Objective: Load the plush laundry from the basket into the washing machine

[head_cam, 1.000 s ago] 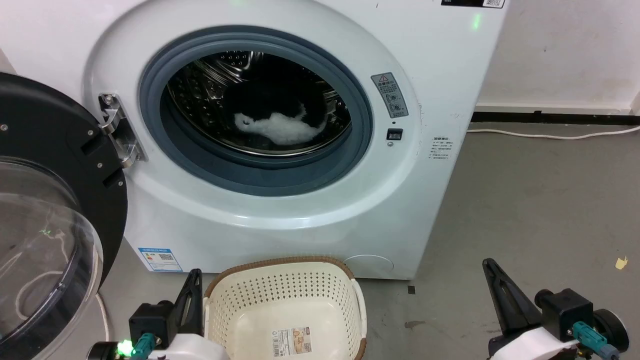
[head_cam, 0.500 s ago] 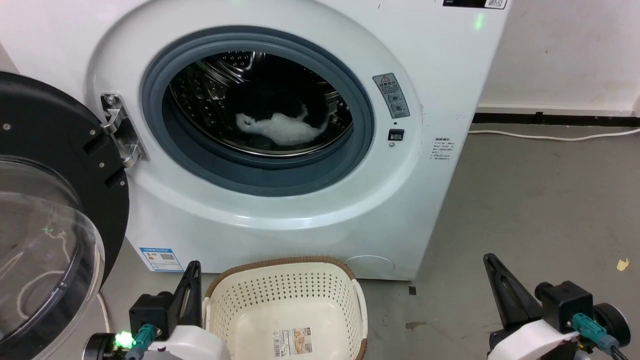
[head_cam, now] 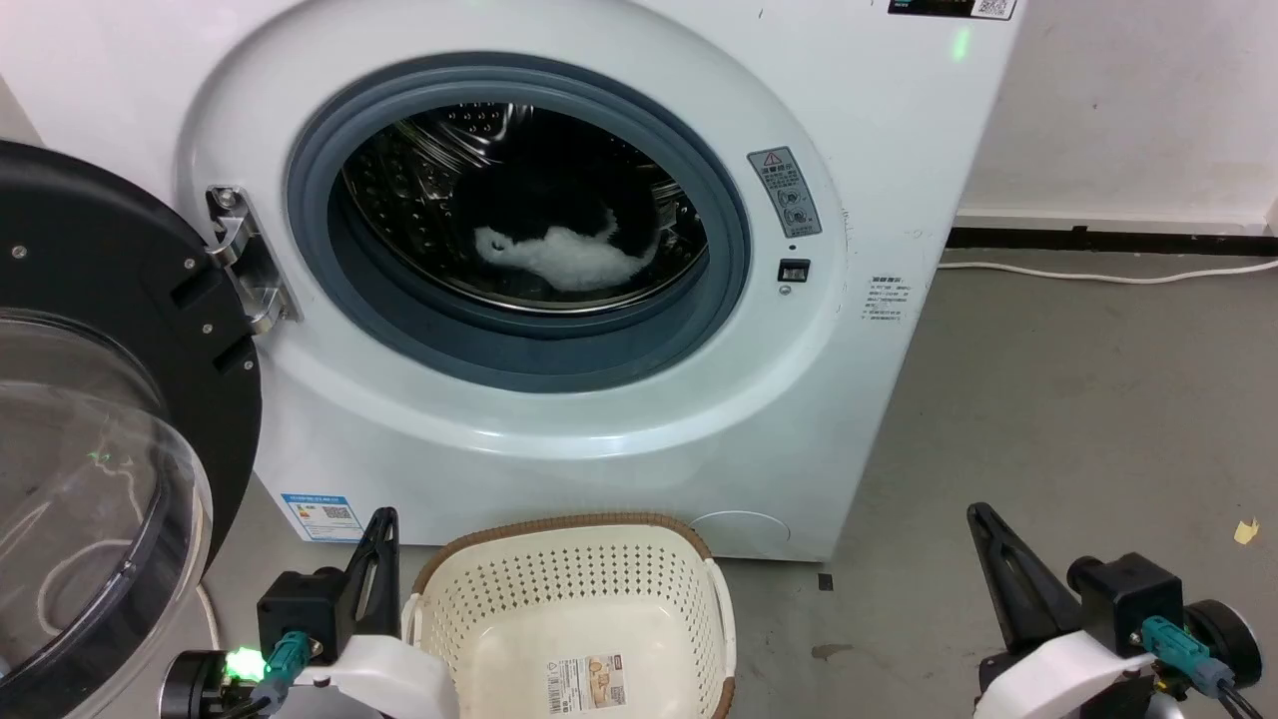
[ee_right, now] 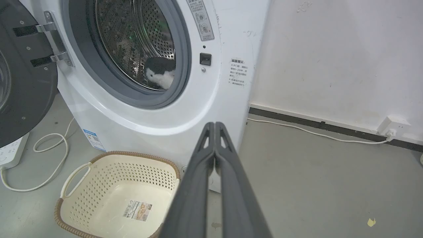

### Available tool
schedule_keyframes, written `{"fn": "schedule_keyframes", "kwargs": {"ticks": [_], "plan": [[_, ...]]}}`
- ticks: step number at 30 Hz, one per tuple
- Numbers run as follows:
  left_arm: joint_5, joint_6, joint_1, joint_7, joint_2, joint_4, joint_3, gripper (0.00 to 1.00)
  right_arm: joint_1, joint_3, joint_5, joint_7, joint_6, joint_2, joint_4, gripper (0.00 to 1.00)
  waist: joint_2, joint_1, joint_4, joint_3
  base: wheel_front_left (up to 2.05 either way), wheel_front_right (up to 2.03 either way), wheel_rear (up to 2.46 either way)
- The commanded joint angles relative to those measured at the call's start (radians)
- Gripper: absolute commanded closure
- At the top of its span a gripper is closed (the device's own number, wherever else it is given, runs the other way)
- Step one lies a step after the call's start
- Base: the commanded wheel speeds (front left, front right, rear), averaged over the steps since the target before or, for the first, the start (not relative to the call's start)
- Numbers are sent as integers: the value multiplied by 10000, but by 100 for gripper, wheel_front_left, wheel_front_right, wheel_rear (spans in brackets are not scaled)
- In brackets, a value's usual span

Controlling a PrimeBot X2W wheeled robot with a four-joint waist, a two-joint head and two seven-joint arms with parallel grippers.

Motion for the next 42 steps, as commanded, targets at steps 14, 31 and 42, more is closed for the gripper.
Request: {"fn": "schedule_keyframes", "kwargs": {"ticks": [14,31,42], "plan": [[258,-58,-203,256,-5,-195,93,100,-217,-55,-87,266,-9,49,-108,100,0,0,26,-12,0,0,0],[258,-58,-203,256,-5,-195,93,100,-217,-55,-87,266,-9,49,-108,100,0,0,26,-12,0,0,0],[258,-58,-203,256,-5,-195,93,100,-217,-55,-87,266,-9,49,-108,100,0,0,26,-12,0,0,0]]}}
